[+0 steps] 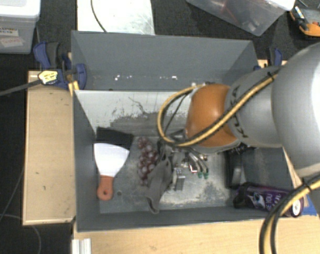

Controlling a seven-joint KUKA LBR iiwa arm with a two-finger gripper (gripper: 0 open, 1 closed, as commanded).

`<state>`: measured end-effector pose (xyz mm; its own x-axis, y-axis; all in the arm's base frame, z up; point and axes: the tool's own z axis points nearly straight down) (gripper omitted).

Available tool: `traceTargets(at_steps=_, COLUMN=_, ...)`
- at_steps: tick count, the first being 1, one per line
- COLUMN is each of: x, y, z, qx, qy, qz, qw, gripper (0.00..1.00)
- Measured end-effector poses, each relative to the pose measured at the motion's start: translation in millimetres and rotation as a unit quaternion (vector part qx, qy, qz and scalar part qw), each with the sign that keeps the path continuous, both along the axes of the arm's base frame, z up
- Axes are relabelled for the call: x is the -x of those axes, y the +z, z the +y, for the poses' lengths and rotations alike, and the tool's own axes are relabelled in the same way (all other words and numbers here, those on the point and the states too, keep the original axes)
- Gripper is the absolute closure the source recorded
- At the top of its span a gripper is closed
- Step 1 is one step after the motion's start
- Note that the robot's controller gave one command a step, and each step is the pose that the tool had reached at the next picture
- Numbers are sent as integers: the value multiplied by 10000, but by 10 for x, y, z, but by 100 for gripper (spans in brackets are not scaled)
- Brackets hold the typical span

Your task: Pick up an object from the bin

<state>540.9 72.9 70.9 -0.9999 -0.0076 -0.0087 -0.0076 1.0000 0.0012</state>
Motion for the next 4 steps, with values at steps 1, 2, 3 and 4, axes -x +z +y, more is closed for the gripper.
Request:
traceTargets(at_steps=1, x=472, y=-6, z=-65, qx=5, qy=534, qz=6, qw=9986, gripper=100)
traceTargets(at_steps=2, x=472, y=-6, z=-65, qx=5, qy=538, qz=5, qw=9985, gripper=100)
traceTargets(at_steps=3, x=491, y=326, z=-67, qx=6, qy=544, qz=33, qw=9985, gripper=100)
traceTargets(at_steps=4, x=471, y=558, z=-64, qx=3, qy=549, qz=-3, qw=9985, gripper=100)
